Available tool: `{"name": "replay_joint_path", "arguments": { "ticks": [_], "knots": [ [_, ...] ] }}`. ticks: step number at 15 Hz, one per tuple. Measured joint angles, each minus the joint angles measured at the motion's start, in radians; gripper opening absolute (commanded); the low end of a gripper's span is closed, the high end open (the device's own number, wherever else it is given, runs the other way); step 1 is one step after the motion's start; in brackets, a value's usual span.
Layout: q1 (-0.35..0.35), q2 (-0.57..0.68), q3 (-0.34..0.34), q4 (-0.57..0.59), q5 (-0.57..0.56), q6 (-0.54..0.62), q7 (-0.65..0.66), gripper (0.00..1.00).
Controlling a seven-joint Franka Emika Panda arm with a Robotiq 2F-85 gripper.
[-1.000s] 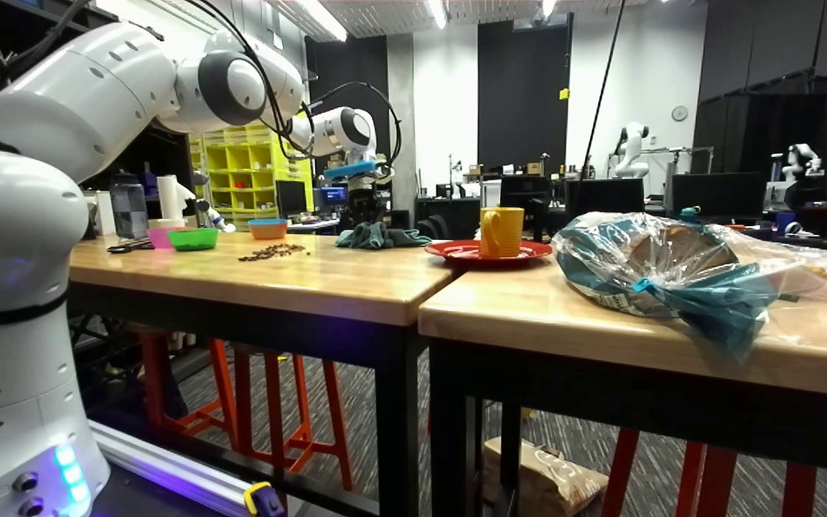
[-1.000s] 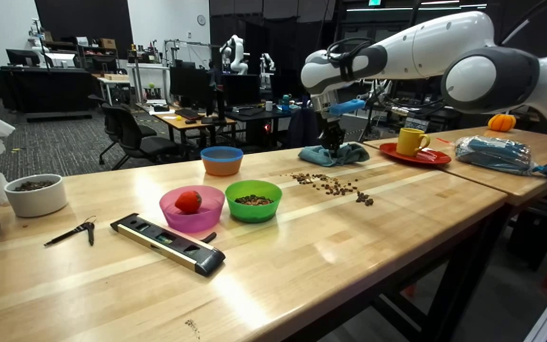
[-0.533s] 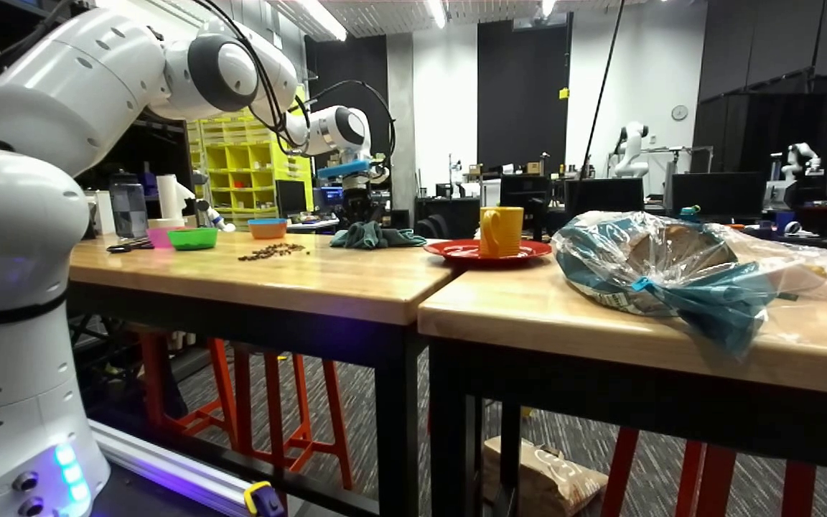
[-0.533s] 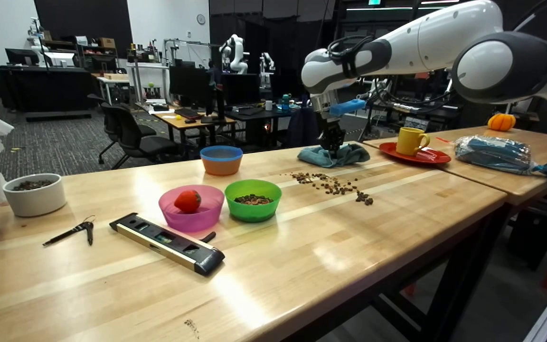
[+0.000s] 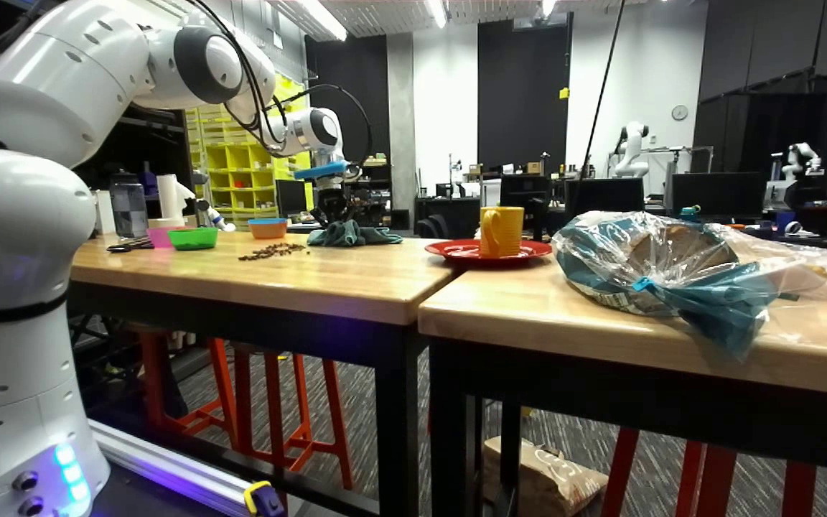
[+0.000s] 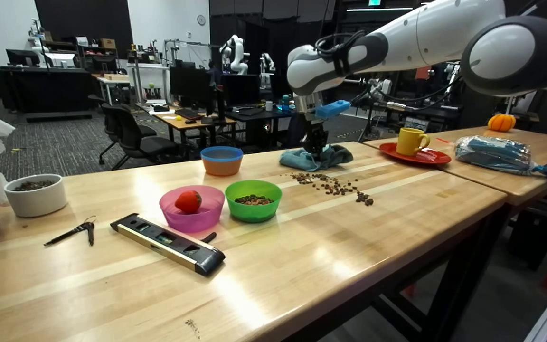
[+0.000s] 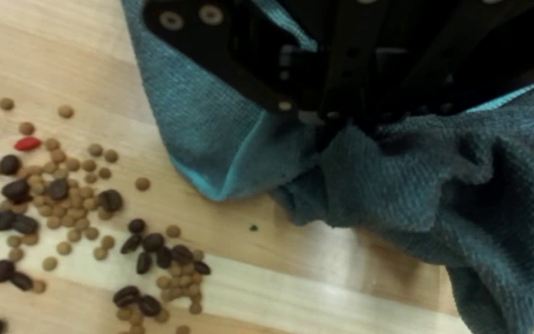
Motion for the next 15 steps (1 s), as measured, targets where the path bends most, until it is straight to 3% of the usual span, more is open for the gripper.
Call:
{"name": "replay_joint_path", "arguments": {
  "ticks": [9,15],
  "knots": [
    [0.079,-0.017,0.048,-0.05,-0.11,0.121,-0.126,0.02],
    [0.086,-0.042,0.072,-0.1,-0.14,0.187,-0.299,0.02]
  ]
}}
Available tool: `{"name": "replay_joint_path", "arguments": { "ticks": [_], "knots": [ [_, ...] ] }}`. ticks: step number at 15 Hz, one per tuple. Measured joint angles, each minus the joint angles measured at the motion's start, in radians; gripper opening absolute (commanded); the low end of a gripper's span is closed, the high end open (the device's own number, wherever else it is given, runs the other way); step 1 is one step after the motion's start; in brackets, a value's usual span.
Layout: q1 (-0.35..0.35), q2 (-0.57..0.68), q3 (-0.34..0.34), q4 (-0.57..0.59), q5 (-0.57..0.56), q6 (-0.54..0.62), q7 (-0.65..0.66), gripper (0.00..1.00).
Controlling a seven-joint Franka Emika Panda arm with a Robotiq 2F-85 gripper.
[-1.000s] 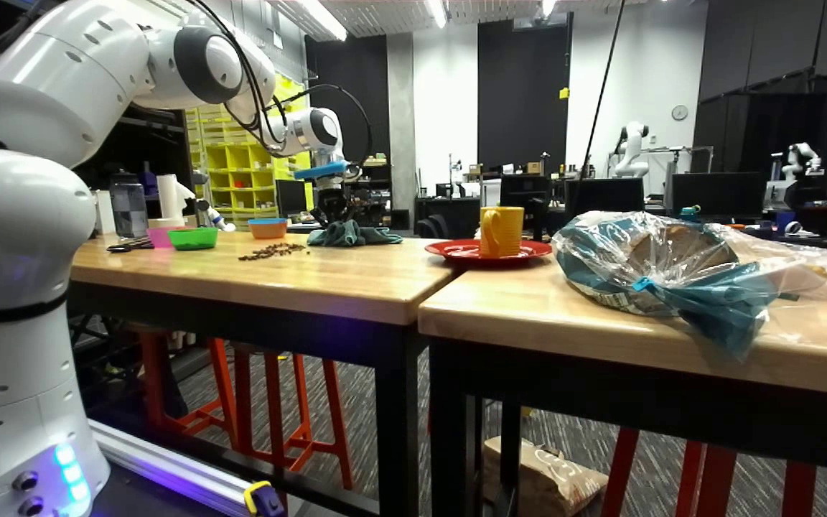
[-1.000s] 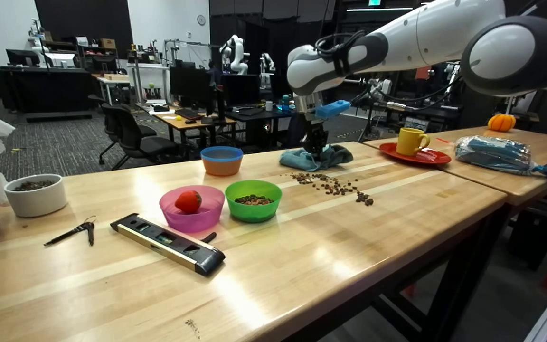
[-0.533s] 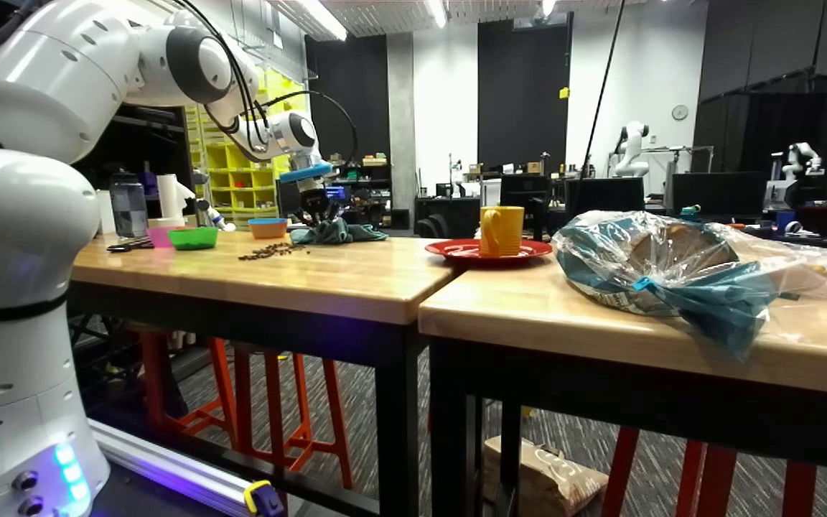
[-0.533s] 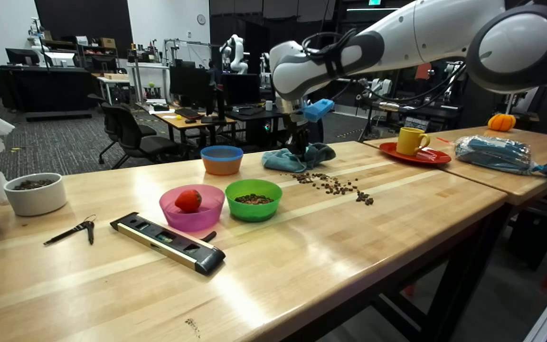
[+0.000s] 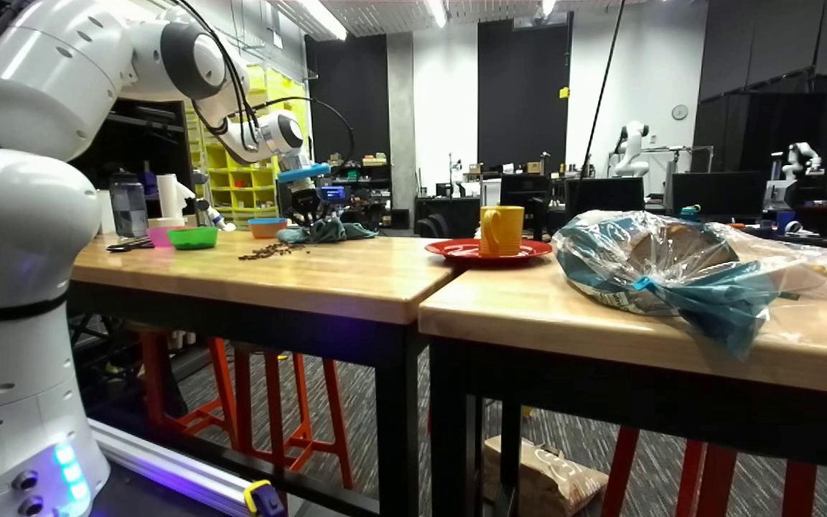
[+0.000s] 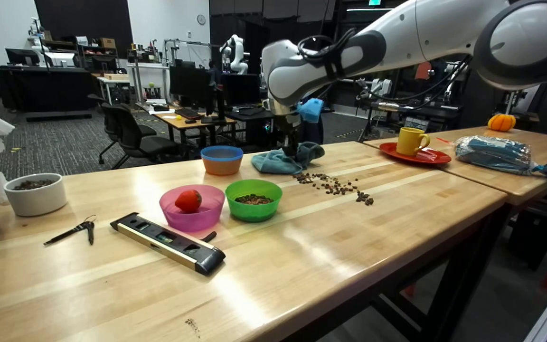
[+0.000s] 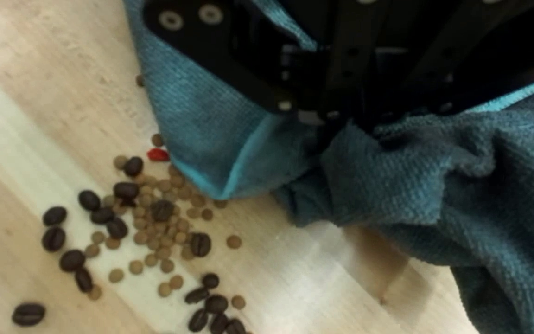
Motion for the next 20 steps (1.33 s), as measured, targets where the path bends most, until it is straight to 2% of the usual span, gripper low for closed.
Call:
{"name": "replay_joint_path", "arguments": {
  "ticks": [4,10,20],
  "knots": [
    [-0.007,-0.037,0.01,-0.07,-0.028,0.065,-0.149,0.02],
    [-0.024,-0.108,0.016,-0.2,-0.042,0.19,-0.292,0.02],
    [-0.065,-0.244,0.017,-0.425,-0.042,0.337,-0.381,0.02]
  ]
}}
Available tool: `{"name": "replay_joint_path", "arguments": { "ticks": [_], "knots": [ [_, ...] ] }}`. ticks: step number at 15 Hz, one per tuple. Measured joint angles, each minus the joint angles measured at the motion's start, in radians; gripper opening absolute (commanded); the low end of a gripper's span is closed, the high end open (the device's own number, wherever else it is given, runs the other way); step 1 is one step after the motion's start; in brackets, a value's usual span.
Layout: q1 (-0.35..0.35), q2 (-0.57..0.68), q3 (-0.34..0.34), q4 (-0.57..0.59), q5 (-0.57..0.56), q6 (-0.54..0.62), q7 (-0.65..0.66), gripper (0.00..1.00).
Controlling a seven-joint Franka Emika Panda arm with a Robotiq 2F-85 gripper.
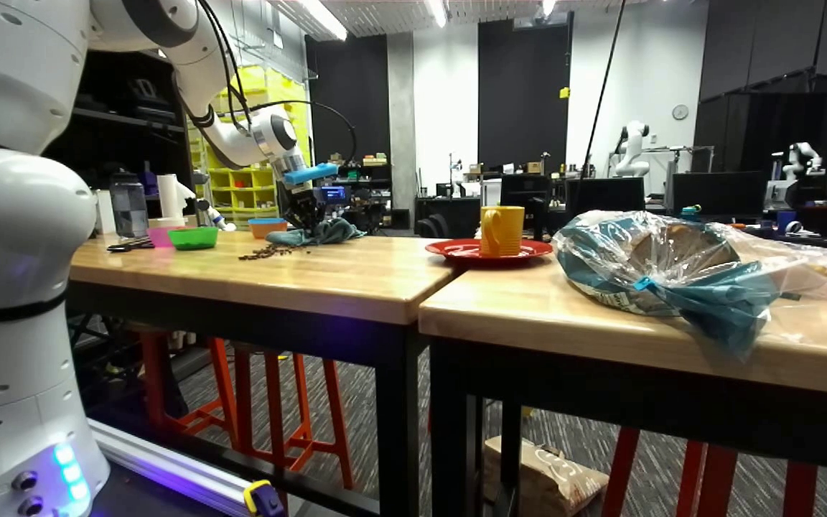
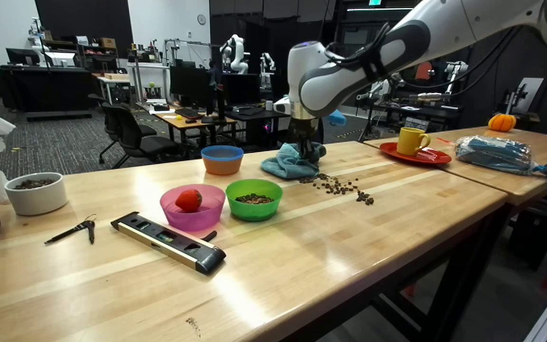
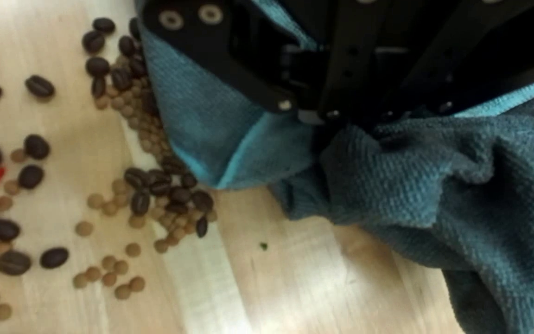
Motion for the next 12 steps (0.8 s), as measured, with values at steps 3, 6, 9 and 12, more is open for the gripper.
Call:
{"name": "replay_joint_path", "arguments": {
  "ticks": [3,6,9,12],
  "knots": [
    [-0.016,-0.049,-0.001,-0.073,0.0,0.018,-0.008,0.02],
    [-0.032,-0.101,-0.002,-0.148,0.0,0.04,-0.022,0.02],
    [-0.045,-0.153,-0.004,-0.222,0.0,0.062,-0.033,0.02],
    [-0.052,-0.203,-0.007,-0.293,0.0,0.088,-0.039,0.02]
  ]
}}
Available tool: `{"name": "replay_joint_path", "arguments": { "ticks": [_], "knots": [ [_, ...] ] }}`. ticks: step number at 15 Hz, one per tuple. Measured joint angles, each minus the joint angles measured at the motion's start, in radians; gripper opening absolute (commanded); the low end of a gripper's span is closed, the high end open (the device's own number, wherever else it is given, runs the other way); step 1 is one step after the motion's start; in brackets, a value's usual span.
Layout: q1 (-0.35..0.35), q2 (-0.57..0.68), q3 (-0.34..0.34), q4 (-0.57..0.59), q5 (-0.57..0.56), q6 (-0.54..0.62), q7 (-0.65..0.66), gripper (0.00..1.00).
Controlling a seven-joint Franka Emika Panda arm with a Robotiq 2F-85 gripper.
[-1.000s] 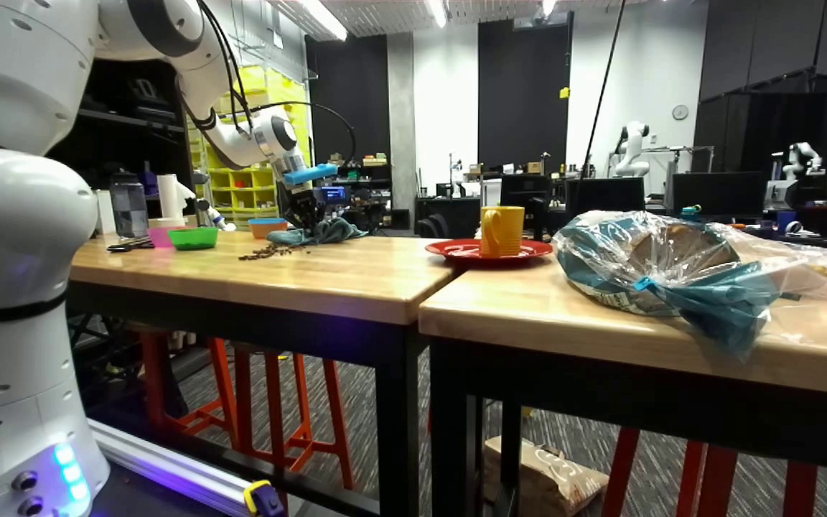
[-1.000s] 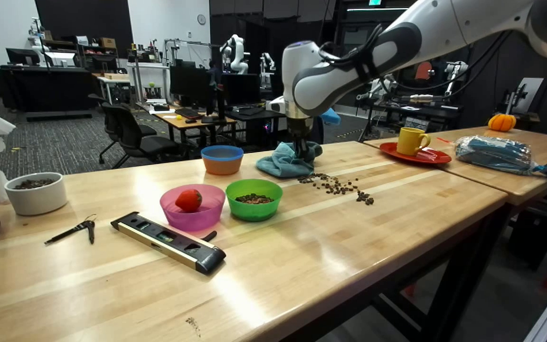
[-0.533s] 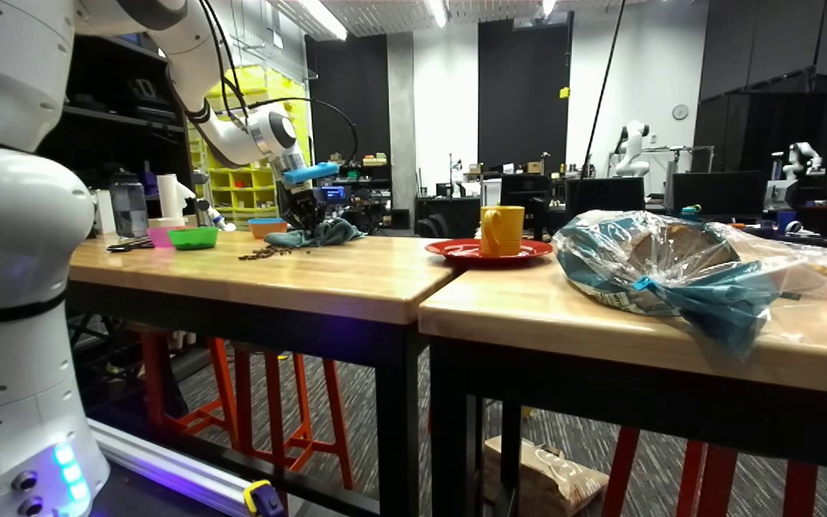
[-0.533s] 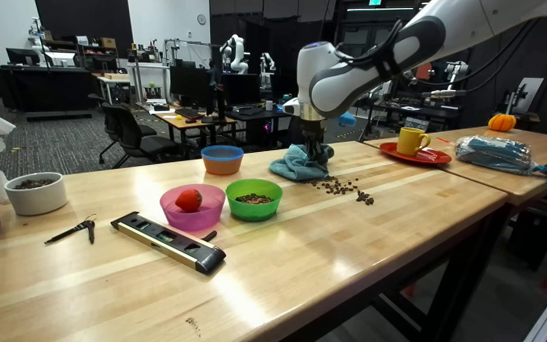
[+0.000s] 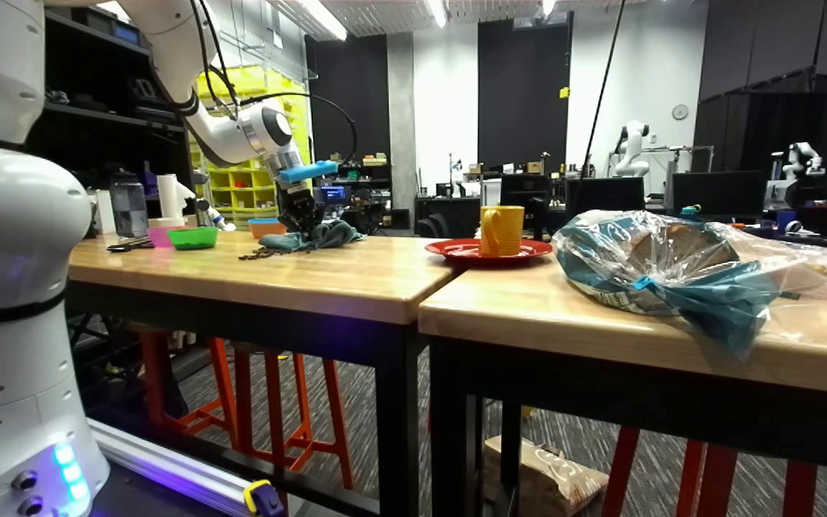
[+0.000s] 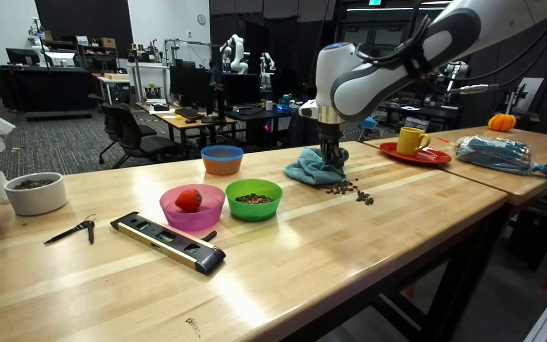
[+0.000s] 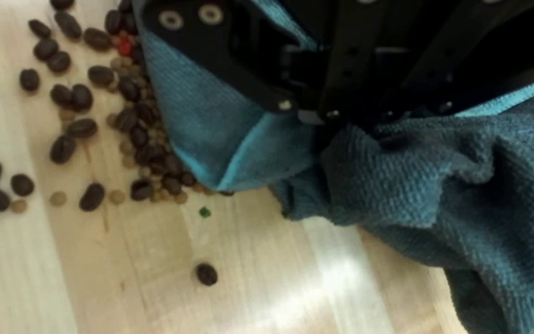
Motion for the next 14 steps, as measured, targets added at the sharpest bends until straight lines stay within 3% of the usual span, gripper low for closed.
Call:
{"name": "replay_joint_path", "arguments": {
  "ticks": [14],
  "knots": [
    [-0.001,-0.187,-0.016,-0.248,0.0,0.08,-0.024,0.02]
  ]
}}
